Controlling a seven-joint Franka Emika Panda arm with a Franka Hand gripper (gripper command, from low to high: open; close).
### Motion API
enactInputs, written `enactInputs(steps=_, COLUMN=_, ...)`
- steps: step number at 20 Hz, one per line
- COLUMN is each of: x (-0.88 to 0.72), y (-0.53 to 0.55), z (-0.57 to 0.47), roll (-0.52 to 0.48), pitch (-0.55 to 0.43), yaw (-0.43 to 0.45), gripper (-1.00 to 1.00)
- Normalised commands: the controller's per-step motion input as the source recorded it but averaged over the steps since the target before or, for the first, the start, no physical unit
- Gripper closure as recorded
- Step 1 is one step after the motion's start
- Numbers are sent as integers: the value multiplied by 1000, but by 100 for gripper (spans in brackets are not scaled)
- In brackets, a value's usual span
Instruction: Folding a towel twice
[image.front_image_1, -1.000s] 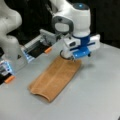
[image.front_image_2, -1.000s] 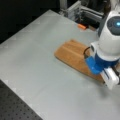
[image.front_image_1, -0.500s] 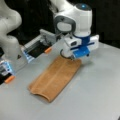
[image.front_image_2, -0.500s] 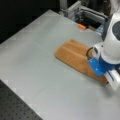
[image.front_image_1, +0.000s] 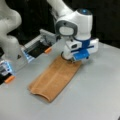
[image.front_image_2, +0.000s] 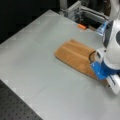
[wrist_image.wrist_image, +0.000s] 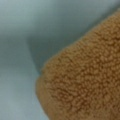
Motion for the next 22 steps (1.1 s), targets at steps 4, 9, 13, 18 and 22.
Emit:
enactInputs(steps=4, x=100, y=98, z=-196, roll=-177, pitch=-156, yaw=-23, gripper=-100)
enactInputs(steps=9, x=35, y=34, z=-219, roll=-179, pitch=-119, yaw=-20, gripper=-100)
enactInputs(steps=13, x=-111, y=-45, z=-199, roll=-153, pitch=-64, yaw=-6, gripper=-100)
enactInputs(steps=18, x=-213, y=-120, z=-159, roll=-132, pitch=-6, yaw=-12, gripper=-100)
enactInputs(steps=22, x=-226, y=-145, z=-103, roll=-108, pitch=37, yaw=-17, gripper=100)
